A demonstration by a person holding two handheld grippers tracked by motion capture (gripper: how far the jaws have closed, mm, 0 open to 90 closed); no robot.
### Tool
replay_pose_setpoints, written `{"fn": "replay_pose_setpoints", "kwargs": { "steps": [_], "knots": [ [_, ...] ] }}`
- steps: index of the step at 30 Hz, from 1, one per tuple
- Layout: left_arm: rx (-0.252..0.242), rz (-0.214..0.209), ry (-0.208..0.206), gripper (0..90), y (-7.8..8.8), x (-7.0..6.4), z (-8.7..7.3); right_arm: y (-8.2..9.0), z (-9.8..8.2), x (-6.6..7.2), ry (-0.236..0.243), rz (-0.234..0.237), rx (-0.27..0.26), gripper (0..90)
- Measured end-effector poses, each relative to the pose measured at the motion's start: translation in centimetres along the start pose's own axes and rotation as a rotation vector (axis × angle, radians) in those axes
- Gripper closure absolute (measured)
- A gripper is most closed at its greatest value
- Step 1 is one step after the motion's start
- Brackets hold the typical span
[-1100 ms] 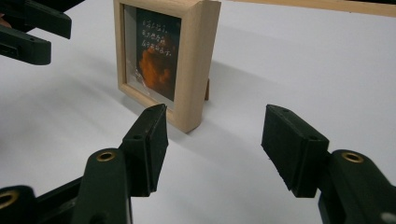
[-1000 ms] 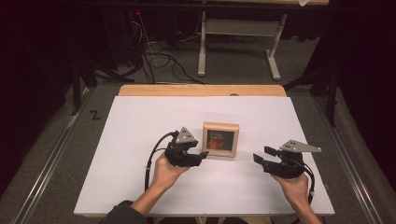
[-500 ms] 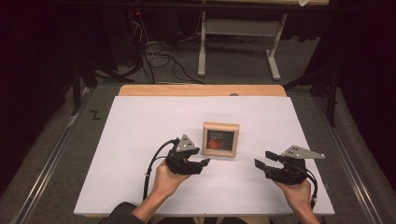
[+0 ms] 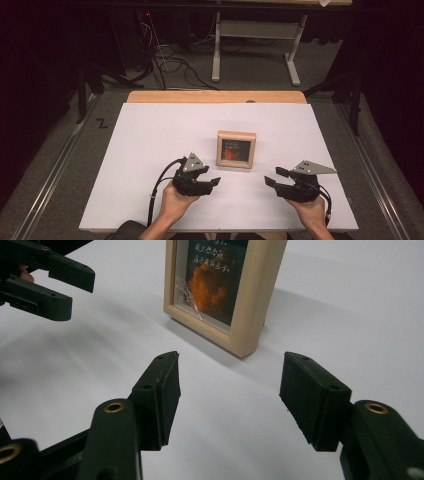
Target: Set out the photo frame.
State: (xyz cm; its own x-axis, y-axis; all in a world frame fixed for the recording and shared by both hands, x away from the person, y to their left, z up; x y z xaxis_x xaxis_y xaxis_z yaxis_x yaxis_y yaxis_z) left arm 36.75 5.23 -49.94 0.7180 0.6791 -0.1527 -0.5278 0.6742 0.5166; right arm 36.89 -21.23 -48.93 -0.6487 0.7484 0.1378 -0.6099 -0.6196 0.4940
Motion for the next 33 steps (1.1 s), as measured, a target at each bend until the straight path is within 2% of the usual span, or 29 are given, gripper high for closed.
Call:
{"fn": "replay_pose_setpoints", "kwargs": {
  "steps": [14,23,27,30,33],
  "knots": [
    [0.016,0.013,0.023,41.5,-0.5,0.6,-1.0,-1.1,-0.7,0.8,0.008,0.005,0.029,42.1],
    [0.017,0.046,0.046,41.5,-0.8,1.8,-1.5,-1.5,-1.1,-0.4,0.000,-0.024,0.042,42.9],
    [0.018,0.059,0.069,41.2,-0.9,2.6,-1.8,-1.5,-1.3,-1.0,0.032,-0.060,0.056,42.8],
    [0.032,0.081,0.069,40.7,-1.0,3.2,-2.0,-1.5,-1.6,-1.5,0.049,-0.083,0.063,42.6],
    [0.041,0.103,0.068,40.1,-1.0,3.7,-2.1,-1.4,-1.9,-2.1,0.045,-0.096,0.071,42.5]
  ]
}}
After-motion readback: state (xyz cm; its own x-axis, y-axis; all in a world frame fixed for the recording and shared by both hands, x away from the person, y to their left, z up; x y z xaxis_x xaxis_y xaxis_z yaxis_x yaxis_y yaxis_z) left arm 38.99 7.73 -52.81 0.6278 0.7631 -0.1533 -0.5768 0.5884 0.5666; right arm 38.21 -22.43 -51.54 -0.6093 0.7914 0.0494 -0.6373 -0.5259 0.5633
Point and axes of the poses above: each handheld gripper's, and its own axes: y roughly backward along the jaws, z roughly out of its top, x roughly to its left, the point moved 6 cm from there along -y, roughly forward along the jaws, and after that the axes turned 5 degrees about -x, right-handed, at the moved point
